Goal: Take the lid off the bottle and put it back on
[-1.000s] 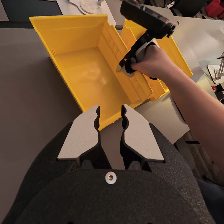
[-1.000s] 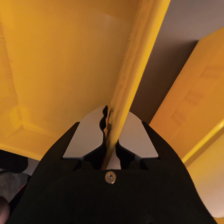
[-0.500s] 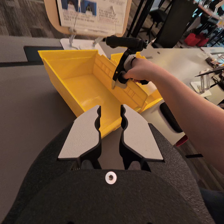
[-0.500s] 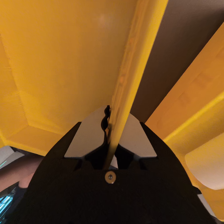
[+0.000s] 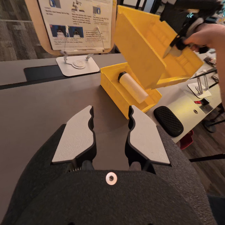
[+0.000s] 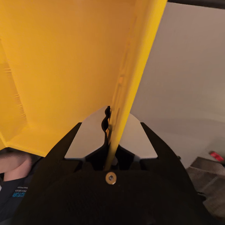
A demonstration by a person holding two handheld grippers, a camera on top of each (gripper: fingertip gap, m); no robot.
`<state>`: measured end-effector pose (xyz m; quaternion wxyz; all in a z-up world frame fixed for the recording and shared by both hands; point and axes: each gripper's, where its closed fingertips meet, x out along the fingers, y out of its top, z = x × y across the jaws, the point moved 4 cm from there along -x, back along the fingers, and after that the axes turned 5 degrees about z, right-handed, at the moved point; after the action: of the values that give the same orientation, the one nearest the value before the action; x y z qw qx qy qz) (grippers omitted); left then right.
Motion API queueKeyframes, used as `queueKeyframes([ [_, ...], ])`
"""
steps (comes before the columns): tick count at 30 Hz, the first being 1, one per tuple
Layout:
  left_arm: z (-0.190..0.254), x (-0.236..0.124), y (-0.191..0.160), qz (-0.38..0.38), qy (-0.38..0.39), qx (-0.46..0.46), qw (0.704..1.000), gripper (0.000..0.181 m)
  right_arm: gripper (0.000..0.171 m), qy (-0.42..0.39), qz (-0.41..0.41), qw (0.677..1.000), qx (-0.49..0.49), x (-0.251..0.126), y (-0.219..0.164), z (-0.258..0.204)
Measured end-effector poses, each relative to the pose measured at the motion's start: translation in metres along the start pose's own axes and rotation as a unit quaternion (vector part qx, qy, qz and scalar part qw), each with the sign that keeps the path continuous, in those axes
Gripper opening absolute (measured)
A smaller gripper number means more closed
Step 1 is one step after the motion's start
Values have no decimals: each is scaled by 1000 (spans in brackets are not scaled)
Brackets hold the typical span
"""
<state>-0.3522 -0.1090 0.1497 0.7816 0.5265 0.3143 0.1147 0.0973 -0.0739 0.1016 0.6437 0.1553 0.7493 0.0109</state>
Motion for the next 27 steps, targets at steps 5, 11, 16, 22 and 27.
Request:
queueKeyframes([
  [5, 16, 83, -24, -91, -38, -21, 995, 54, 5, -32, 1, 996, 85, -15, -48, 122],
  [11, 38, 199, -69, -235, -60, -36, 970, 45, 6, -35, -11, 991, 129, 11, -88, 209],
  [16, 45, 261, -94, -316, -49, -60, 945, 43, 5, -29, -35, 989, 138, 47, -106, 247],
  [22, 39, 288, -114, -396, 7, -45, 917, 44, 5, -31, -52, 990, 128, 80, -112, 272],
  [27, 37, 299, -125, -435, 16, -61, 898, 35, 6, -23, -54, 991, 121, 100, -109, 278],
])
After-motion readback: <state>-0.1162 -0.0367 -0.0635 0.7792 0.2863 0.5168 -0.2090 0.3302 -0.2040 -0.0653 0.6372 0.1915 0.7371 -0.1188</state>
